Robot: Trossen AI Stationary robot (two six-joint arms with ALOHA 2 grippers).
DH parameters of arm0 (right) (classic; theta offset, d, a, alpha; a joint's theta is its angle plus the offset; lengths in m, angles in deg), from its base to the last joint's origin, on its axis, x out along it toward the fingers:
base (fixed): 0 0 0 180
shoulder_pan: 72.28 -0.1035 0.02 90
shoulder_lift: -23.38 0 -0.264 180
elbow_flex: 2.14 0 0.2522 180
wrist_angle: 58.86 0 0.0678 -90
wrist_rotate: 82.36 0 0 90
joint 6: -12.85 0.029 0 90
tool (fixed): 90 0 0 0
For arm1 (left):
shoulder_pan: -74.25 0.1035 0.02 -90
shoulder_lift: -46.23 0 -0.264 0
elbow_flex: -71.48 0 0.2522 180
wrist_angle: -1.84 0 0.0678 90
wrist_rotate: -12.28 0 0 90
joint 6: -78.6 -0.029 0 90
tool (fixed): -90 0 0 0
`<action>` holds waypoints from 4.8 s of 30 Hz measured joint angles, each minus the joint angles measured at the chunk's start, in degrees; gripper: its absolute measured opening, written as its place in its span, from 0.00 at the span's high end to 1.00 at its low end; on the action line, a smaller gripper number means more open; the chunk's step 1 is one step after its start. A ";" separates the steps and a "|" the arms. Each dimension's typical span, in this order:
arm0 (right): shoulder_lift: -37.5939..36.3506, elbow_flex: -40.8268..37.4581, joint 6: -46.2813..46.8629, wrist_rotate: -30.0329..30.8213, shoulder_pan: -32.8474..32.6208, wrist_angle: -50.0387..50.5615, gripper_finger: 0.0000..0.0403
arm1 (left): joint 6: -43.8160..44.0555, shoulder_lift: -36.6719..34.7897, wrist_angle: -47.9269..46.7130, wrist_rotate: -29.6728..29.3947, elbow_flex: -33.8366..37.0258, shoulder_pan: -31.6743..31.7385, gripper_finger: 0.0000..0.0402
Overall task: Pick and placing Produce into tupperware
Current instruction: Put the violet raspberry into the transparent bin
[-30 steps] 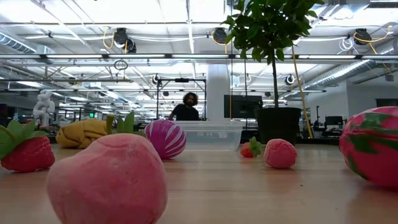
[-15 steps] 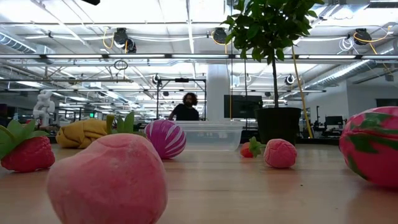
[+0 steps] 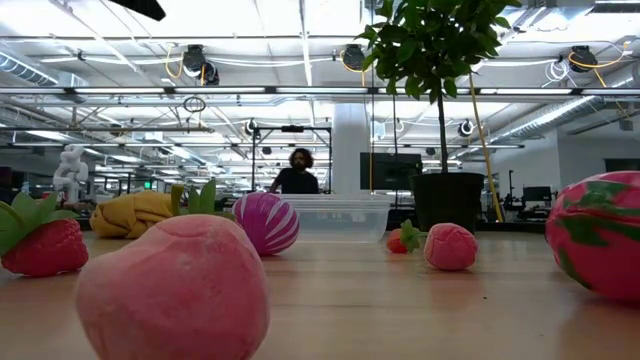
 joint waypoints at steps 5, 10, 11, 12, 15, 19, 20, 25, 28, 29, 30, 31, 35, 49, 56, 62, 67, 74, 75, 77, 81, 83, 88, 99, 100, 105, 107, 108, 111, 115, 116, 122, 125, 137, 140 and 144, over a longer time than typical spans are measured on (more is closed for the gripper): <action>-0.03 -0.36 14.59 -0.05 0.00 5.47 0.44 | -0.02 0.00 -1.68 0.00 0.00 1.96 0.31; 0.00 -4.08 26.35 -1.43 0.91 5.90 0.44 | -0.04 0.00 -3.68 0.34 0.01 3.06 0.31; 0.00 -4.95 27.82 -2.59 1.30 5.35 0.44 | -0.04 0.00 -3.91 0.35 0.02 3.19 0.31; 0.00 -5.85 28.66 -3.85 1.64 4.84 0.44 | -0.04 0.00 -4.01 0.35 0.02 3.23 0.31; 0.04 -8.02 29.44 -7.91 2.28 3.98 0.44 | -0.47 0.00 -4.13 0.37 0.02 3.23 0.31; 0.02 -10.66 25.47 -9.05 2.75 2.63 0.44 | -0.55 0.00 -4.16 0.41 0.02 3.23 0.31; 0.02 -11.50 24.05 -9.03 2.77 2.04 0.44 | -0.56 0.00 -4.17 0.42 0.02 3.23 0.31; 0.02 -16.14 17.50 -9.01 3.36 -2.92 0.44 | -0.56 0.00 -4.41 0.42 0.02 3.23 0.31; 0.02 -19.36 16.01 -9.02 4.25 -8.01 0.44 | -0.56 0.00 -4.41 0.42 0.02 3.23 0.31; 0.02 -20.43 15.90 -9.03 4.68 -10.03 0.44 | -0.56 0.00 -4.41 0.42 0.02 3.23 0.31; 0.02 -21.48 15.83 -9.04 5.19 -11.84 0.44 | -0.56 0.00 -4.41 0.42 0.02 3.23 0.31; 0.02 -22.36 15.82 -9.05 5.68 -13.54 0.44 | -0.56 0.00 -4.43 0.42 0.02 3.23 0.31; 0.02 -24.53 14.01 -9.25 7.64 -18.29 0.44 | -0.56 0.00 -4.43 0.44 0.04 3.23 0.31; 0.02 -24.83 5.47 -12.13 13.74 -19.24 0.44 | -0.54 0.00 -4.91 0.52 0.07 3.23 0.31; 0.02 -24.83 3.12 -14.86 13.51 -22.83 0.44 | -0.56 0.00 -4.91 0.52 0.07 3.23 0.31; 0.02 -24.83 2.08 -15.61 13.55 -27.11 0.44 | -0.56 0.00 -4.91 0.56 0.07 3.23 0.31; 0.02 -24.83 -0.54 -15.61 13.55 -28.63 0.40 | -0.56 0.00 -4.94 1.07 0.07 3.23 0.31; 0.02 -24.83 -1.94 -15.54 13.54 -27.00 0.31 | -0.54 0.00 -5.28 1.15 0.07 3.23 0.31; 0.02 -24.83 -1.63 -15.54 13.53 -26.64 0.29 | -0.55 0.00 -5.29 1.16 0.07 3.23 0.31; 0.02 -24.83 -0.51 -15.65 13.53 -25.30 0.26 | -0.56 0.00 -5.29 1.14 0.07 3.23 0.31; 0.02 -24.83 1.22 -16.45 13.53 -22.89 0.21 | -0.56 0.00 -5.29 1.15 0.07 3.23 0.31; 0.02 -24.83 2.20 -16.51 13.53 -22.68 0.18 | -0.56 0.00 -5.29 1.16 0.07 3.23 0.31; 0.05 -24.83 2.85 -19.48 13.53 -22.71 0.14 | -0.56 0.00 -5.29 1.16 0.07 3.23 0.31; 0.51 -24.83 6.43 -20.92 13.62 -21.89 0.12 | -0.54 0.00 -5.31 1.14 0.07 3.23 0.31; 0.85 -24.83 6.77 -20.87 13.68 -21.77 0.12 | -0.54 0.00 -5.31 1.14 0.07 3.23 0.31; 2.74 -26.28 7.29 -20.96 14.53 -21.62 0.12 | -0.54 0.00 -5.31 1.14 0.07 3.23 0.31; 3.35 -27.15 7.21 -21.03 15.02 -21.59 0.12 | -0.54 0.00 -5.31 1.14 0.07 3.23 0.31; 3.41 -27.57 7.21 -21.05 15.28 -21.59 0.12 | -0.54 0.00 -5.31 1.14 0.07 3.23 0.31; 3.39 -28.70 7.10 -21.03 16.33 -21.74 0.12 | -0.54 0.00 -5.31 1.16 0.07 3.23 0.31; 3.41 -30.08 6.34 -21.05 17.67 -22.92 0.12 | -0.54 0.00 -5.31 1.21 0.07 3.23 0.31; 3.41 -30.40 6.14 -21.05 17.94 -23.89 0.12 | -0.54 0.00 -5.31 1.22 0.07 3.23 0.31; 3.67 -33.38 5.30 -24.09 19.24 -30.09 0.12 | -0.54 0.00 -5.31 1.25 0.07 3.23 0.31; 4.22 -34.57 5.13 -24.28 19.41 -31.07 0.12 | -0.54 0.00 -5.31 1.27 0.07 3.23 0.31; 5.40 -36.77 6.63 -24.28 19.62 -33.29 0.12 | -0.55 -0.02 -5.17 1.42 0.39 3.21 0.31; 5.44 -38.27 6.64 -24.28 19.54 -35.92 0.12 | -0.46 -0.02 -5.29 1.44 1.56 3.21 0.31; 5.38 -39.12 6.67 -24.28 19.54 -38.48 0.12 | 0.30 -0.02 -5.26 1.60 3.10 3.21 0.31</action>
